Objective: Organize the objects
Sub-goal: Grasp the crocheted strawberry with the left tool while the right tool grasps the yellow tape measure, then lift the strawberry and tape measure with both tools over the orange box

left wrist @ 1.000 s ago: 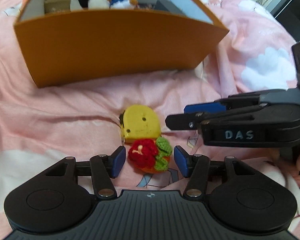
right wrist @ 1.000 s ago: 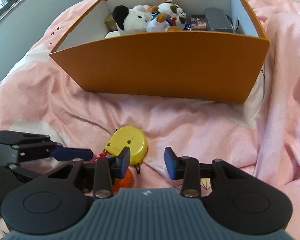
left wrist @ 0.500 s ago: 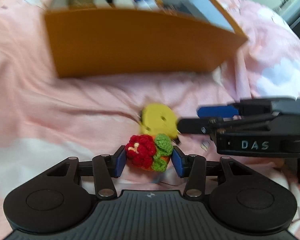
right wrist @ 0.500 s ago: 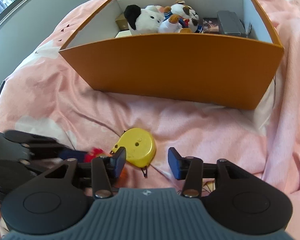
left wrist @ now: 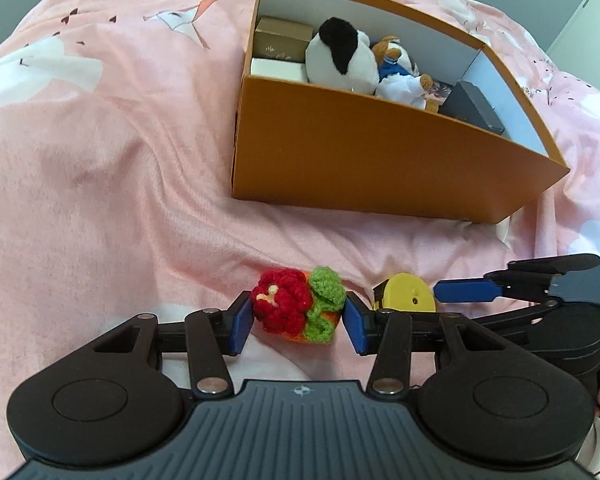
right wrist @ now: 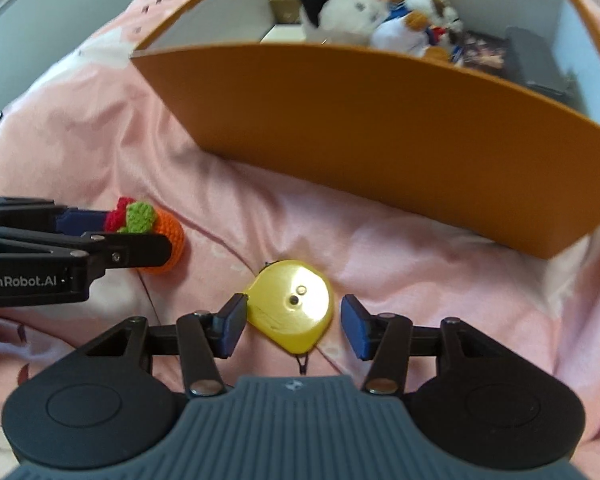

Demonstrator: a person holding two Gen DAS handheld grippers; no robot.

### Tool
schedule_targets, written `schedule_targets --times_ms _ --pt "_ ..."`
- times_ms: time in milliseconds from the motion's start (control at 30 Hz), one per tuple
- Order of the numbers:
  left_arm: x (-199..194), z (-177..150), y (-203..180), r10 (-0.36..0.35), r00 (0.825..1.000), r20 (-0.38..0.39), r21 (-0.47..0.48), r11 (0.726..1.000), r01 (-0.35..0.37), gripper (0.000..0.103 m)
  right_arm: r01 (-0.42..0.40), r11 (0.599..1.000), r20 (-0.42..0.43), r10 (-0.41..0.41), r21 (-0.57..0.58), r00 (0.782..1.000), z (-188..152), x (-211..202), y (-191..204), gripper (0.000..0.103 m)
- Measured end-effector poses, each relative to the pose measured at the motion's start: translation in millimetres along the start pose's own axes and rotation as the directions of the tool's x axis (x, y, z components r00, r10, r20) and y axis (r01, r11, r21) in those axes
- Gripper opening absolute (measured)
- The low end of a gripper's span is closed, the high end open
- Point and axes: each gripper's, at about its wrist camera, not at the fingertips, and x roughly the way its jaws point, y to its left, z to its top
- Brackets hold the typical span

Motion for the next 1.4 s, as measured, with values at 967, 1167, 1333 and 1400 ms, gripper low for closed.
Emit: schedule_targets --times_ms 967,1167,1333,1400 --pt "2 1 6 -0.055 0.998 0.006 -0.017 0.998 0.055 0.054 0.034 0.999 0.046 -0.032 -0.042 0.998 5 -5 9 0.068" --pt "-24 13 -8 -0.159 0.985 0.070 0.014 0.987 0.159 0.054 0.042 0.994 0.129 -0.028 -0.106 0.991 16 -45 7 0.068" --pt "-46 31 -21 -0.211 0.969 0.125 0.049 0.977 0.207 0.054 0.085 0.980 0.227 -0.043 -0.180 0.973 20 -93 3 0.068" --pt "-53 42 -26 -0.227 0.963 0.148 0.057 0.974 0.221 0.054 0.110 0.974 0.272 -0.054 -0.196 0.961 26 -110 1 0.068"
